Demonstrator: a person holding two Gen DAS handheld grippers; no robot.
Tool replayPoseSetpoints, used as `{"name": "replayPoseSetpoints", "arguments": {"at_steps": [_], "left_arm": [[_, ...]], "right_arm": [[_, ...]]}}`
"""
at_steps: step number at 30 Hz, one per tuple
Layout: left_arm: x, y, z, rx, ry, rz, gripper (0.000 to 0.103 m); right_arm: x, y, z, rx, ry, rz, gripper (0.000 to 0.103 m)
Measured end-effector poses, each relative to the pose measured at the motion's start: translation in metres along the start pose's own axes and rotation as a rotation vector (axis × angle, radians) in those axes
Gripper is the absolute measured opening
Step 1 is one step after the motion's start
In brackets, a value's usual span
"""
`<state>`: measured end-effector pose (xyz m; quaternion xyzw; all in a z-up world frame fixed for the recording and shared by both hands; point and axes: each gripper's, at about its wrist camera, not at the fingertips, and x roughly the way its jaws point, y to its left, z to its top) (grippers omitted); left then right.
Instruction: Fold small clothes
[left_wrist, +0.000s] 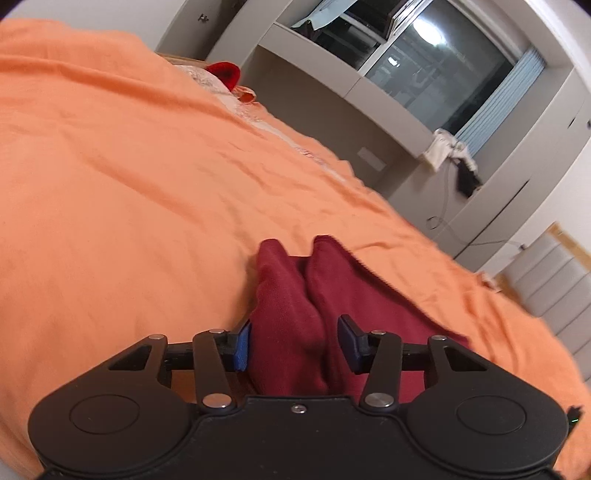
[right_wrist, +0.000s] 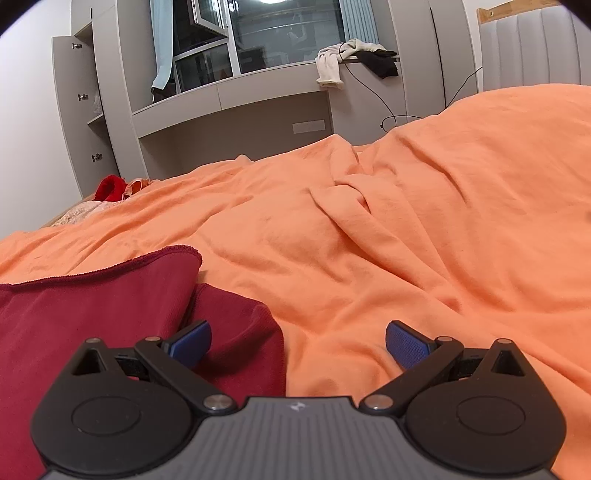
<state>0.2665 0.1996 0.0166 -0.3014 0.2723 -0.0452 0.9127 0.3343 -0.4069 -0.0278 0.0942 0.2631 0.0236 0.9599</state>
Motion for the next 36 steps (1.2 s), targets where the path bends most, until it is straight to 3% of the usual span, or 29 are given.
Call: {"name": "replayPoseSetpoints", "arguments": {"at_steps": [7, 15, 25, 29, 36], "left_arm": [[-0.009, 0.003, -0.003, -0.048, -0.017, -0.079, 0.041], [-0.018, -0.009, -0.018, -0.006, -0.032, -0.125, 0.043], [-0.029, -0.015, -0.030, 0.048, -0.102, -0.067, 0.069], [-0.033, -0.021, -0.036, 0.094, -0.133, -0.025, 0.081], [-0.044, -0.036, -0.051, 0.183, -0.207, 0.042, 0.102]], "right_arm": [[0.003, -0.001, 0.000, 0.004, 0.006, 0.001, 0.102], [0.003, 0.000, 0.000, 0.004, 0.005, -0.001, 0.103], [0.003, -0.007, 0.000, 0.006, -0.024, -0.157, 0.103], [0.002, -0.014, 0.001, 0.033, -0.036, -0.139, 0.103], [-0.012, 0.000, 0.005, -0.036, -0.095, -0.124, 0.103]]}}
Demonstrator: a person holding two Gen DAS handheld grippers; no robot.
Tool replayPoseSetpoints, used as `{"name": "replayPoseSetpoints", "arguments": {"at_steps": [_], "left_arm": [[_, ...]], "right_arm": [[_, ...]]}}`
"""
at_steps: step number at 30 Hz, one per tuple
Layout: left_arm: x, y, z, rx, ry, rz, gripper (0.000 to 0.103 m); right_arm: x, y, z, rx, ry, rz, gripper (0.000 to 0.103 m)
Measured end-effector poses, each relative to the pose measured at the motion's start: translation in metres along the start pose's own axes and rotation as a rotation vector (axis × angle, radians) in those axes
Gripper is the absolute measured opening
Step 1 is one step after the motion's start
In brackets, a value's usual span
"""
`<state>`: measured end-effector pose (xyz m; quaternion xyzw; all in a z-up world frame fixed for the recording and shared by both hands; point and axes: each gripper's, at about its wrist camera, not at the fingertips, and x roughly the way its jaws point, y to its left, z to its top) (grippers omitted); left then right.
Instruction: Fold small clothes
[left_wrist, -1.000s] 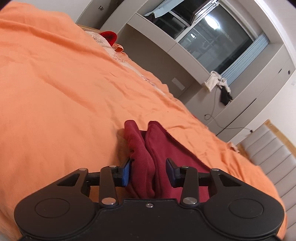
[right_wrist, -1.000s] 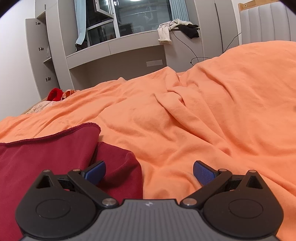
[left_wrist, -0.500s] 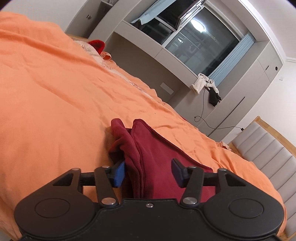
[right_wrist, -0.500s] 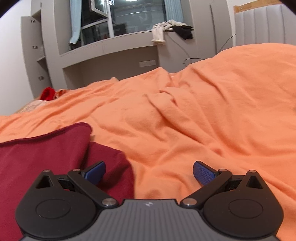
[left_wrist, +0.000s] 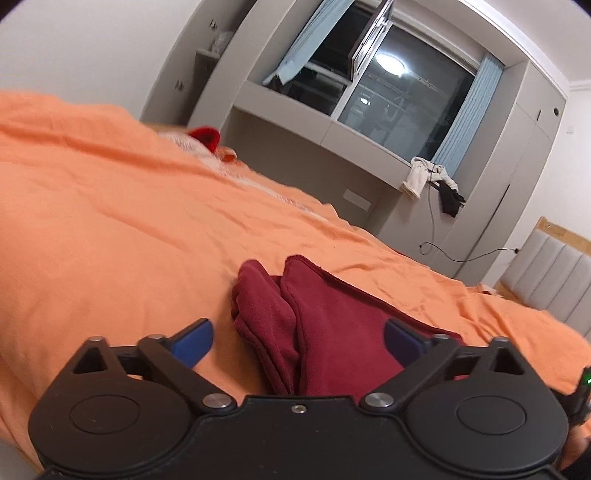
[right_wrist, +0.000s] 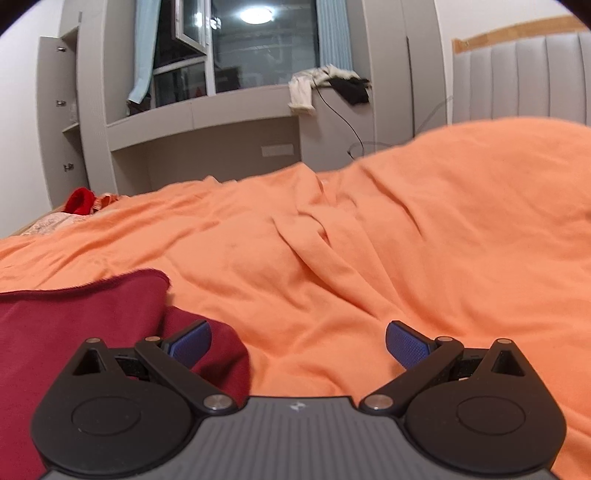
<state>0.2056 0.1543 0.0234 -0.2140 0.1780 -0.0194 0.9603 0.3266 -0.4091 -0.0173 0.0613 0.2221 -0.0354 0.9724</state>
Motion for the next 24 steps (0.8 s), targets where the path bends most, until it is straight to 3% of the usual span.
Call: {"name": "replayPoseSetpoints", "arguments": {"at_steps": [7, 10, 16, 24], "left_arm": [[-0.018, -0.016, -0.023, 0.078, -0.012, 0.020, 0.102], [-0.022, -0.016, -0.035, 0.054, 0.020, -0.001, 0.102], [-0.020, -0.017, -0.054, 0.025, 0.109, -0.079, 0.102], [-0.016, -0.008, -0.064, -0.076, 0.160, -0.166, 0.102]], "right_arm": [[-0.022, 0.028, 0.007, -0.095, -0.064, 0.036, 0.103], [-0.032, 0.041, 0.008, -0.137, -0.084, 0.063, 0.103], [-0.052, 0.070, 0.005, -0.195, -0.110, 0.203, 0.103], [-0.061, 0.114, -0.016, -0.237, -0.067, 0.342, 0.103]]}}
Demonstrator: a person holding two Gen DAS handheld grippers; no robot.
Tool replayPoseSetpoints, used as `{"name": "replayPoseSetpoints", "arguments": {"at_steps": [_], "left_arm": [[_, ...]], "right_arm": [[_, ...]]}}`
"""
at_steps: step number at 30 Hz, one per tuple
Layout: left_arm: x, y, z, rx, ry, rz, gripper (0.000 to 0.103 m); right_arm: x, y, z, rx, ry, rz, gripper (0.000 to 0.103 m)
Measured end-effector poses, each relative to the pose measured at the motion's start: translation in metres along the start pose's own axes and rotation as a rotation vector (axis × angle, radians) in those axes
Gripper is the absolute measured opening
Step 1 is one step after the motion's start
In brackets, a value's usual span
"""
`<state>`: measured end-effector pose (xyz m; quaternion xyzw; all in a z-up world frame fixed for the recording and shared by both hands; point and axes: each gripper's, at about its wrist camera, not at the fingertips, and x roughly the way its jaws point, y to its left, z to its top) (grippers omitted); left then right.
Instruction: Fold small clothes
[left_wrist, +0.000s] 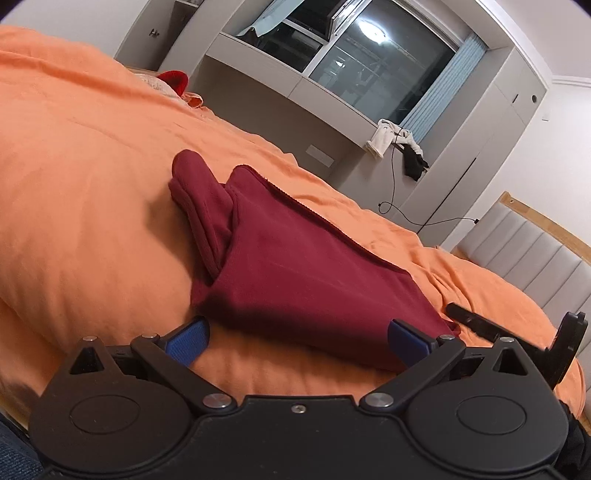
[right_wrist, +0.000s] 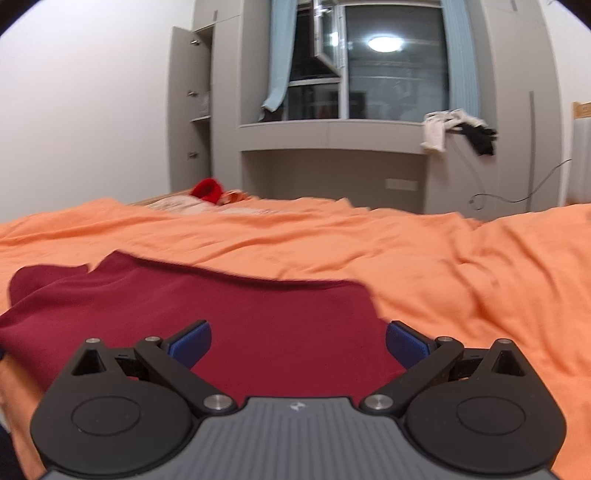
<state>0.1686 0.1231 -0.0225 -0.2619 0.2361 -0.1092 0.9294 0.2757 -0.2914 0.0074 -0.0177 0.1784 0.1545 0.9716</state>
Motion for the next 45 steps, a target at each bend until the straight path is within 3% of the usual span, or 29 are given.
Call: {"name": "replayPoseSetpoints", "arguments": {"at_steps": [7, 11, 15, 22, 26, 30, 33, 35, 37, 41, 45], "left_arm": [[0.007, -0.008, -0.004, 0.013, 0.018, -0.040, 0.102], [0.012, -0.010, -0.005, 0.002, 0.021, -0.040, 0.102], [0.015, -0.010, -0.005, -0.015, 0.012, -0.029, 0.102], [0.031, -0.014, -0.001, -0.138, -0.021, 0.051, 0.102], [0.043, -0.028, 0.006, -0.126, -0.019, 0.136, 0.100], [0.052, -0.041, 0.011, -0.084, -0.033, 0.244, 0.075], [0.055, -0.045, 0.017, -0.067, -0.058, 0.284, 0.052], [0.057, -0.048, 0.022, -0.037, -0.065, 0.295, 0.044], [0.058, -0.055, 0.028, 0.005, -0.075, 0.304, 0.025], [0.063, -0.082, 0.042, 0.142, -0.114, 0.281, 0.015], [0.076, -0.125, 0.063, 0.318, -0.132, 0.227, 0.014]], "right_arm": [[-0.001, 0.033, -0.016, -0.053, 0.000, 0.071, 0.103], [0.001, 0.048, -0.027, -0.113, 0.006, 0.054, 0.103], [0.005, 0.049, -0.034, -0.093, 0.024, 0.052, 0.103], [0.007, 0.052, -0.044, -0.085, 0.006, 0.028, 0.103], [0.005, 0.051, -0.045, -0.090, 0.002, 0.030, 0.103], [0.005, 0.051, -0.045, -0.091, 0.002, 0.029, 0.103], [0.004, 0.052, -0.045, -0.093, 0.005, 0.025, 0.103], [0.002, 0.054, -0.044, -0.097, 0.010, 0.024, 0.103], [0.000, 0.054, -0.042, -0.109, 0.020, 0.027, 0.103], [-0.010, 0.048, -0.029, -0.167, 0.042, 0.057, 0.103], [-0.032, 0.022, -0.012, -0.119, -0.034, 0.001, 0.103]]}}
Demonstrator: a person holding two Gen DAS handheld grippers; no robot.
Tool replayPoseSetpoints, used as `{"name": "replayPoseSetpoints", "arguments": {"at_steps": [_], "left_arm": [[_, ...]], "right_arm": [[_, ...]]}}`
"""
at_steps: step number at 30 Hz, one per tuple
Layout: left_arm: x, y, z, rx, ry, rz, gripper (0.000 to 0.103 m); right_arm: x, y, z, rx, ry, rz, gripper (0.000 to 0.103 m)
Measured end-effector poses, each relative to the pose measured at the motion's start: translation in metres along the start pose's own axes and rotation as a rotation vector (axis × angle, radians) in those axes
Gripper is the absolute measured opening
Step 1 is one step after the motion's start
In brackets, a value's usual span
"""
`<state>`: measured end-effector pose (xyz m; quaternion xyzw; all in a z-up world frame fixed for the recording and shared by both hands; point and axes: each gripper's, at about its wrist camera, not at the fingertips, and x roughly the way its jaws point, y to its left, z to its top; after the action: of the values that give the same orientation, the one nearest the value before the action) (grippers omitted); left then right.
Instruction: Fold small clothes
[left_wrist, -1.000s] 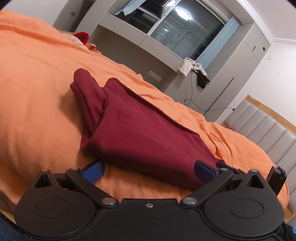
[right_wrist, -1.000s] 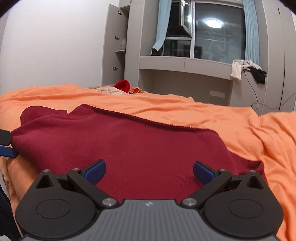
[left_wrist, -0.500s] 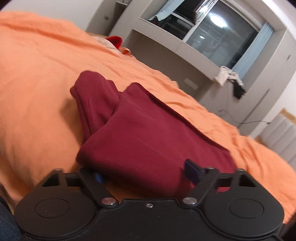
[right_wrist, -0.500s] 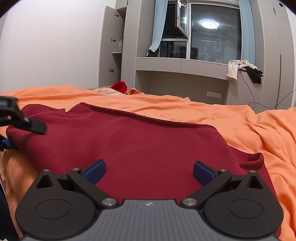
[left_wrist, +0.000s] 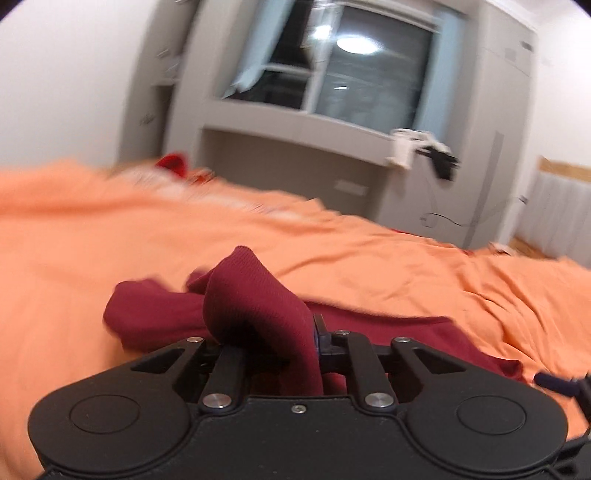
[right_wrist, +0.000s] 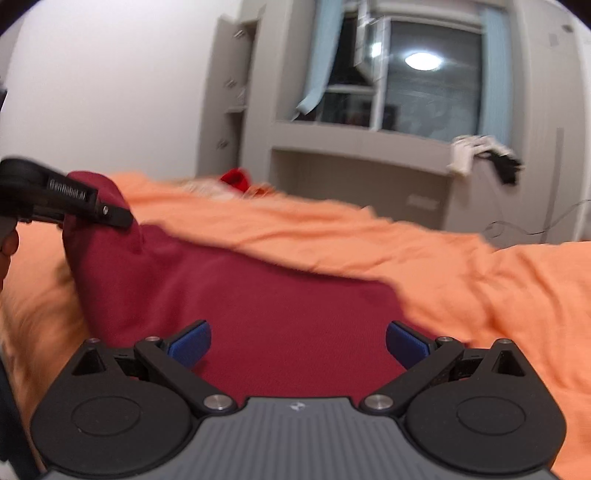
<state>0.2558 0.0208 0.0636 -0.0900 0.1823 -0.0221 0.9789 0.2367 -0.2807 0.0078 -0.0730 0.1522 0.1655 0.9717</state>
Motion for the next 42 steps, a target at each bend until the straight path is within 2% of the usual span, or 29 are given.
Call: {"name": "replayPoseSetpoints", "arguments": {"at_steps": [4, 8, 11, 14, 17, 22, 28, 32, 35, 40, 42], "left_arm": [[0.014, -0.053, 0.028, 0.153, -0.014, -0.085, 0.014], [0.020, -0.115, 0.030, 0.322, -0.018, -0.195, 0.014], [0.024, -0.156, 0.012, 0.445, 0.016, -0.288, 0.014], [0.028, -0.183, -0.014, 0.532, 0.090, -0.376, 0.014], [0.030, -0.193, -0.043, 0.591, 0.140, -0.406, 0.015], [0.020, -0.193, -0.071, 0.650, 0.146, -0.399, 0.019], [0.017, -0.190, -0.074, 0.646, 0.155, -0.424, 0.026], [0.010, -0.191, -0.079, 0.669, 0.137, -0.422, 0.028], [0.007, -0.192, -0.081, 0.681, 0.120, -0.420, 0.028], [0.004, -0.193, -0.082, 0.682, 0.109, -0.423, 0.028], [0.003, -0.192, -0.081, 0.680, 0.108, -0.422, 0.028]], "right_arm": [[-0.013, -0.044, 0.011, 0.113, -0.044, -0.068, 0.103], [-0.023, -0.095, 0.016, 0.240, -0.063, -0.160, 0.103], [-0.030, -0.128, 0.015, 0.277, -0.069, -0.246, 0.103], [-0.035, -0.151, 0.013, 0.278, -0.072, -0.341, 0.103], [-0.041, -0.173, 0.009, 0.329, -0.079, -0.380, 0.103], [-0.040, -0.198, 0.000, 0.446, -0.052, -0.345, 0.103], [-0.025, -0.185, -0.002, 0.413, -0.006, -0.318, 0.103], [-0.021, -0.183, -0.003, 0.435, 0.008, -0.288, 0.103], [-0.017, -0.186, -0.009, 0.493, 0.026, -0.220, 0.103], [0.000, -0.192, -0.022, 0.660, 0.055, -0.035, 0.102], [0.007, -0.191, -0.026, 0.701, 0.062, 0.013, 0.096]]}}
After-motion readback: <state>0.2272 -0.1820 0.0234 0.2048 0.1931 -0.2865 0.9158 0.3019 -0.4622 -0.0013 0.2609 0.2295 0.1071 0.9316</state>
